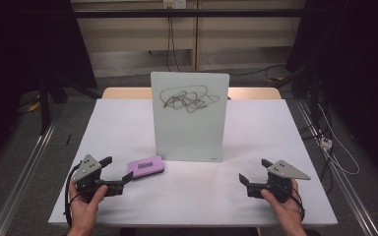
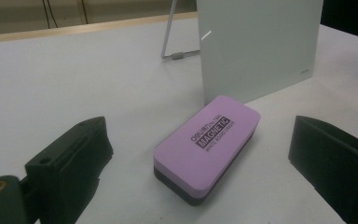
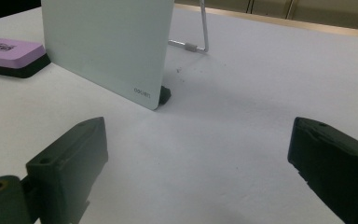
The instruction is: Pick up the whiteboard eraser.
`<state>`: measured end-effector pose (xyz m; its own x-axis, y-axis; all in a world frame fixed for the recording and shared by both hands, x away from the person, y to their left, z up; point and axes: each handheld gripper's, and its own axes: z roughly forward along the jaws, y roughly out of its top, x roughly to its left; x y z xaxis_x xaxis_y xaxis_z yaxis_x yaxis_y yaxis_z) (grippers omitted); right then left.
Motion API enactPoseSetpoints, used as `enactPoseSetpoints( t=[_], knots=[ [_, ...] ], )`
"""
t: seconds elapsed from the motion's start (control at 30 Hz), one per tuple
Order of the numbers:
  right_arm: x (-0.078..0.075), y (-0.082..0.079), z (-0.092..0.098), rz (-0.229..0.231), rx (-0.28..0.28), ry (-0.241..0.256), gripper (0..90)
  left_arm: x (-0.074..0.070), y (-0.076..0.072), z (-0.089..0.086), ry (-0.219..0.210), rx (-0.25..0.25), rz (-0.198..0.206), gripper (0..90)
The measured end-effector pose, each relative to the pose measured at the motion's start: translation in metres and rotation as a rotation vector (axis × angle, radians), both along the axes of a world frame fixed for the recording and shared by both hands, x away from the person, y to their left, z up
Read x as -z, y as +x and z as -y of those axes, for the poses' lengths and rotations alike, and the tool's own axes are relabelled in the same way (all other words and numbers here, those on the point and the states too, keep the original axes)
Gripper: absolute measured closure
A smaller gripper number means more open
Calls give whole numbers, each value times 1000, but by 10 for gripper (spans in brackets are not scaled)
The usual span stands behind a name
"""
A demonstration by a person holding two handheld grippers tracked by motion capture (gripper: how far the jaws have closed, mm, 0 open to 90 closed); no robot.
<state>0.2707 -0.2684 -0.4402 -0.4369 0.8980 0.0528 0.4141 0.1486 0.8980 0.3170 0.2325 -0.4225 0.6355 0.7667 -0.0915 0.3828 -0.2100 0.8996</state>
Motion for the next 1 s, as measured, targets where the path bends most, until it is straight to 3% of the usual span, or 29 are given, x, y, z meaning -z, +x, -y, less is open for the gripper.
enactPoseSetpoints(
  t=[0.07,0.13,0.27,0.47,0.6,0.63,0.83,1.0],
  knots=[
    [0,1,1,-1,-7,9,58,0,1,1,-2,9,-6,54],
    [0,1,1,-6,-11,9,58,0,1,2,37,-5,-2,58],
    [0,0,3,-9,-9,21,54,0,4,4,32,27,-26,66],
    [2,2,4,-41,-19,33,63,-2,5,5,21,19,-20,66],
    [0,1,3,-31,-22,36,62,-3,10,4,50,58,-47,76],
    [1,1,3,-29,-24,35,62,-5,12,4,71,74,-47,79],
    [1,2,2,-36,-21,12,66,-13,15,4,92,105,-27,90],
    [1,2,3,-42,-19,19,67,-12,18,12,155,177,-84,85]
  ],
)
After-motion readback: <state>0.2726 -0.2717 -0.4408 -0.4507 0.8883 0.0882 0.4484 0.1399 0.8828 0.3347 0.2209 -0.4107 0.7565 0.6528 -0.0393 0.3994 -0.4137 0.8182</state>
